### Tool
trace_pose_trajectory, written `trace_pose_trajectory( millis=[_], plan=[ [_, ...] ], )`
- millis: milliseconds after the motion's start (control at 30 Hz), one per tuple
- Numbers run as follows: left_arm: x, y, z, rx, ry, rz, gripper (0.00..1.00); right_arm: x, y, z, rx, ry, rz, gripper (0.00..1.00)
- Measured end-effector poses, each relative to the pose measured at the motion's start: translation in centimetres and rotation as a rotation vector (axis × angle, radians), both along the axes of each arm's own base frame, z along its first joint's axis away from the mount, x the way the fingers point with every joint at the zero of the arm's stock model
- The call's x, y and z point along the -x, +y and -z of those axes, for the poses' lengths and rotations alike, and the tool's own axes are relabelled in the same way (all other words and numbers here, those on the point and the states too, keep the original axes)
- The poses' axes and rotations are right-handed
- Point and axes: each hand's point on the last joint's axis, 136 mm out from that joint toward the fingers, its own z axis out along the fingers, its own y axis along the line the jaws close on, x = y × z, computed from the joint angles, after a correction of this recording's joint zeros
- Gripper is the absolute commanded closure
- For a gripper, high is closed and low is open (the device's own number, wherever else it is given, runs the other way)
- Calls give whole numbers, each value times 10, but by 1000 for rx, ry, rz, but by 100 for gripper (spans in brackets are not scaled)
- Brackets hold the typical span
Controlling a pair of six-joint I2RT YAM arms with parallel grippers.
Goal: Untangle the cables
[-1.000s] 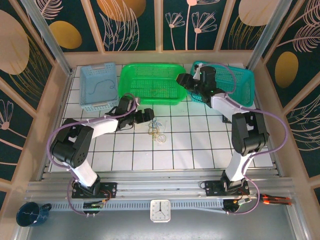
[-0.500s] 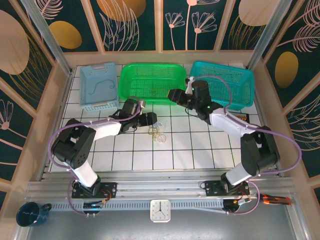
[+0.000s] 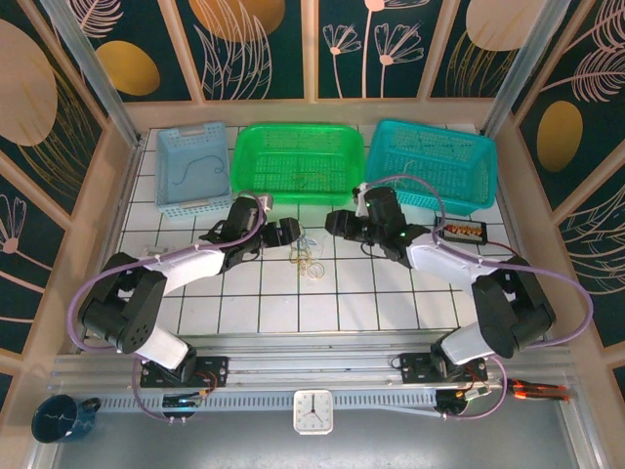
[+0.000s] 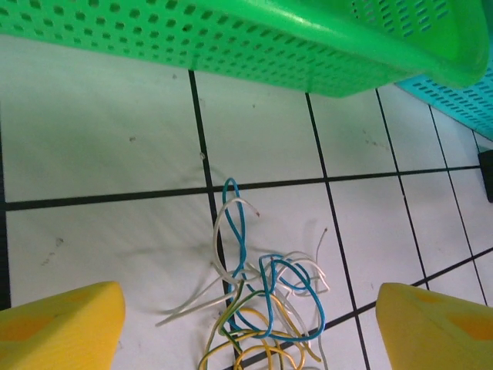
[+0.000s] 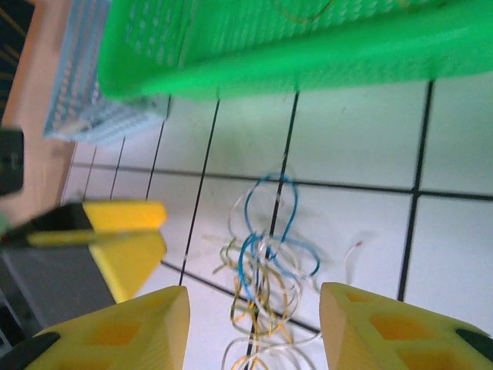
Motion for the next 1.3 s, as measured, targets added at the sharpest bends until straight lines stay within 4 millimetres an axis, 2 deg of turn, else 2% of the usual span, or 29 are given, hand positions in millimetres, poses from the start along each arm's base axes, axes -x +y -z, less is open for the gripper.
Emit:
trace_pose_trajectory(
  millis=[167,233,367,467,767,1000,1300],
  plan=[
    [-2,1,-1,3,0,-17,5,28,14,18,54,-7,-105,51],
    [-3,1,-4,11,-2,-24,1,36,13,29,78,-11,-134,51],
    [-4,0,-17,33,-26,-30,1,53,4,55,130,5,-183,51],
    [-5,0,-27,49,-44,-35,1,61,1,67,157,8,-220,51],
    [-4,0,-34,73,-45,-46,1,71,12,91,197,9,-311,54],
    [-4,0,-34,72,-43,-46,1,73,19,98,207,2,-337,55],
    [-5,-1,-36,91,-44,-56,1,55,25,98,230,-39,-298,58]
  ],
)
